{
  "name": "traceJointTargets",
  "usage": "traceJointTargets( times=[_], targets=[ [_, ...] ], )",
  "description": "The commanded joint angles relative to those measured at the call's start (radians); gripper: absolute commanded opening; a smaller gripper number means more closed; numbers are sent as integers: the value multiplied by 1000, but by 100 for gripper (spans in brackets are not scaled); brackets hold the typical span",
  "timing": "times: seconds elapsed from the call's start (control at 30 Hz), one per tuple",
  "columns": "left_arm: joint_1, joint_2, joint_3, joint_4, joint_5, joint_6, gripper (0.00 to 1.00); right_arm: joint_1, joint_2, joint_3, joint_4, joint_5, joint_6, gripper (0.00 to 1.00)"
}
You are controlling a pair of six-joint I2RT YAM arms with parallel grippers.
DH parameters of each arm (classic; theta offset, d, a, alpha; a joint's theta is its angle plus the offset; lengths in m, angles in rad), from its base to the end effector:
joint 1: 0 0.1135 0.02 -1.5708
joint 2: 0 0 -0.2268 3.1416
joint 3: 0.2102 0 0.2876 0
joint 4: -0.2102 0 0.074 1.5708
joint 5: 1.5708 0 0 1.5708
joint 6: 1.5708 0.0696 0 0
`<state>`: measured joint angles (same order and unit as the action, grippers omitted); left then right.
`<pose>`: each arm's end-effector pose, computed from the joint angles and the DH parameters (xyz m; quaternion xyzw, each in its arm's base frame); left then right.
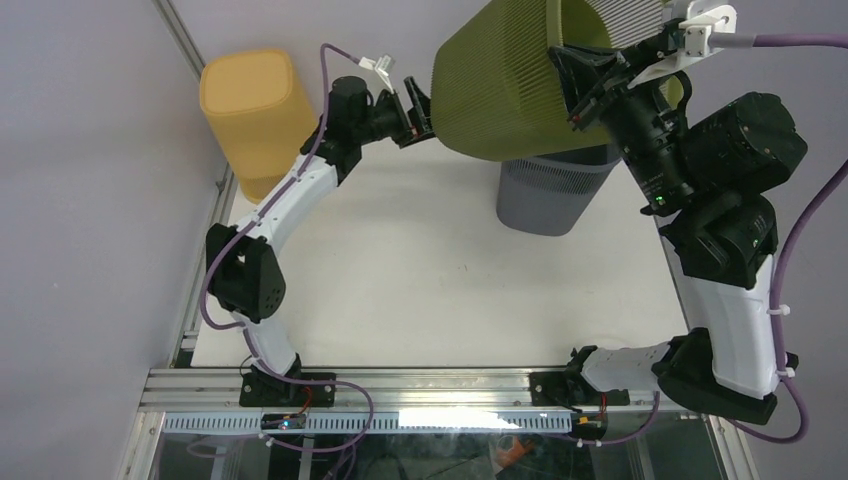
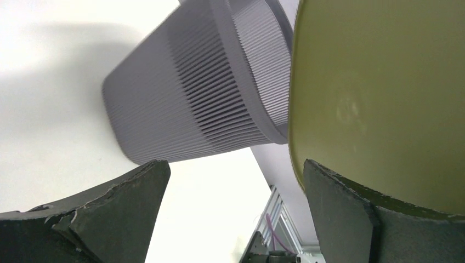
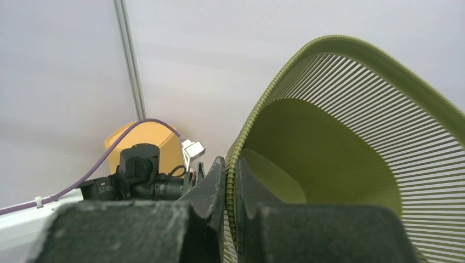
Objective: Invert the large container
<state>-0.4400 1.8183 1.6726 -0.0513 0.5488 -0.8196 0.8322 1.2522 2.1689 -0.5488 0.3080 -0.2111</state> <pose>0.4309 -0.2430 0.3258 0.0283 0.7633 -0.5288 0.3699 0.1525 0.1362 0.6391 -0.1690 0.5478 0.1663 0.8023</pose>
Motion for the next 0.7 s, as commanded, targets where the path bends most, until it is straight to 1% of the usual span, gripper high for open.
traceJointTargets(
  times=[0.0, 0.1, 0.2, 0.33, 0.43, 0.47, 0.5, 0.53, 0.67],
  targets=[
    [113, -141, -29, -33, 33, 39, 99, 5, -31, 52, 174, -119, -2, 0],
    [173, -203, -50, -58, 46, 47, 99, 5, -30, 46, 209, -167, 6, 0],
    [242, -257, -56, -115, 40, 68, 99, 6, 8, 85, 194, -210, 20, 0],
    [398, -336, -63, -202, 31, 93, 99, 5, 79, 105, 133, -225, 37, 0],
    [499, -378, -39, -297, 31, 125, 99, 5, 113, 63, 108, -228, 58, 0],
    [523, -380, -27, -325, 28, 141, 99, 6, 121, 41, 103, -235, 68, 0],
    [544, -415, -15, -352, 24, 157, 99, 4, 127, 20, 99, -242, 78, 0],
    [557, -431, -1, -382, 12, 178, 99, 6, 133, -6, 96, -245, 86, 0],
    [577, -476, 62, -498, -117, 254, 99, 8, 156, -108, 96, -272, 122, 0]
  ],
)
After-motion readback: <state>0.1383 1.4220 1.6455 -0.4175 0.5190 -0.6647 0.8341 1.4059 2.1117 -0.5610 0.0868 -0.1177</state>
